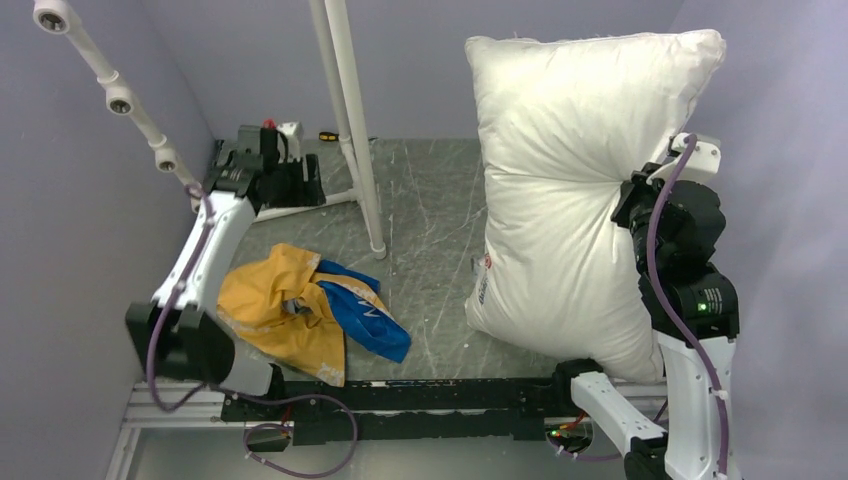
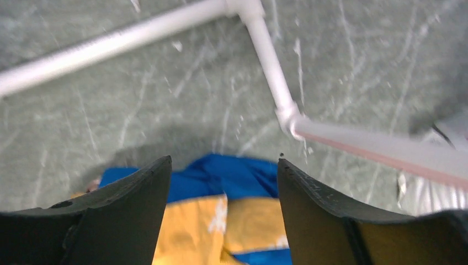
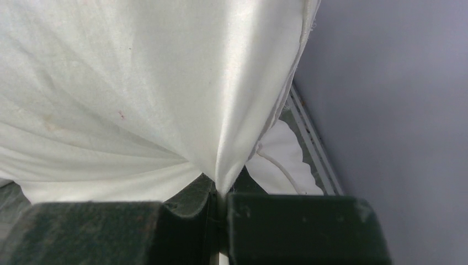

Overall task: Put the pillow into the pillowcase
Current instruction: Place the pillowcase at the corner of the board.

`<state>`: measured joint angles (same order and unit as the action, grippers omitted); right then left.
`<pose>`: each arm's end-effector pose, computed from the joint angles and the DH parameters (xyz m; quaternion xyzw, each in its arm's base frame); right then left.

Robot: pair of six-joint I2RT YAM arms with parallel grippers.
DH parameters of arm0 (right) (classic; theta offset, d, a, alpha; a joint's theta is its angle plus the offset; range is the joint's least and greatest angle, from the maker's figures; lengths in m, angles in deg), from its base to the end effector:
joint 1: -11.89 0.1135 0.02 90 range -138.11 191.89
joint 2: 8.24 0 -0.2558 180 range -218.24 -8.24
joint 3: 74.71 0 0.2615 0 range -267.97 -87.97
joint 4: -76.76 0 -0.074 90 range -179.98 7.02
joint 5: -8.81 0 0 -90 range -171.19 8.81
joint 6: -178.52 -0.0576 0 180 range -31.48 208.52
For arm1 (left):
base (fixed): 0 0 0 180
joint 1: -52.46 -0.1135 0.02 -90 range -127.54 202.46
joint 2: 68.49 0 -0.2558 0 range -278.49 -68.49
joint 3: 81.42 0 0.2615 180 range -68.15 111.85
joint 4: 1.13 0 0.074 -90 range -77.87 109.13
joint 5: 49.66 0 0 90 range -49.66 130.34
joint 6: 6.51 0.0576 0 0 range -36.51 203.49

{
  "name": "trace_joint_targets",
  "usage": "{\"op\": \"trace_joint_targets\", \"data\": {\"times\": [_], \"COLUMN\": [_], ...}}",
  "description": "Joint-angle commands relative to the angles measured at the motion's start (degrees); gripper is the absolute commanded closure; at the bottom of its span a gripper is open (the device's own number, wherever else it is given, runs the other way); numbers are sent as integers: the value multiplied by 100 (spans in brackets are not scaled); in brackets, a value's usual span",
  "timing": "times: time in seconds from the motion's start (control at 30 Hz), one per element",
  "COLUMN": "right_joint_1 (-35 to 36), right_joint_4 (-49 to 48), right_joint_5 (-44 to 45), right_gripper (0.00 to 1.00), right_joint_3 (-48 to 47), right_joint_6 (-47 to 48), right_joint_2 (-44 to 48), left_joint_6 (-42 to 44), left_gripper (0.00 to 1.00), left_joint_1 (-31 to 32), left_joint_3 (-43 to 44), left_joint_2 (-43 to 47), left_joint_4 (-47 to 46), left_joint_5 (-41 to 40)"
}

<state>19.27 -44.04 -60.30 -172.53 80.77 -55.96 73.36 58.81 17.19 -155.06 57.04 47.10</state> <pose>0.1433 -0.0021 0.4832 0.1200 0.7480 -0.0528 0.6506 0.3485 -0.0456 0.3288 -0.0085 0.9262 -0.1076 0.3612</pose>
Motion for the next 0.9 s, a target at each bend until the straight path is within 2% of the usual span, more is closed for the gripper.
{"op": "trace_joint_targets", "data": {"times": [0.0,0.1,0.2,0.27,0.37,0.53,0.63,0.77,0.87], "right_joint_1": [1,1,1,1,1,1,1,1,1], "right_joint_4": [-1136,-1111,-1138,-1140,-1092,-1025,-1009,-955,-986], "right_joint_5": [-239,-377,-484,-552,-637,-770,-883,-1074,-1176], "right_gripper": [100,100,100,100,100,100,100,100,100], "right_joint_3": [-128,-99,-9,26,30,58,102,118,164], "right_joint_6": [-162,-211,-266,-295,-315,-377,-456,-535,-563], "right_joint_2": [-42,-141,-166,-180,-230,-264,-276,-349,-376], "left_joint_6": [-166,-105,-59,13,212,324,225,175,261], "left_gripper": [29,32,36,37,40,46,47,48,48], "left_joint_1": [240,672,1133,1468,2073,2963,3012,2989,2828], "left_joint_3": [-940,-1569,-2176,-2386,-2301,-1645,-1236,-406,57], "left_joint_2": [1213,1870,2408,2437,2009,664,-151,-1223,-1710], "left_joint_4": [-133,-349,-1017,-1380,-1688,-1980,-2159,-1678,-1446], "left_joint_5": [942,1470,2067,2353,2479,1753,1093,-52,-402]}}
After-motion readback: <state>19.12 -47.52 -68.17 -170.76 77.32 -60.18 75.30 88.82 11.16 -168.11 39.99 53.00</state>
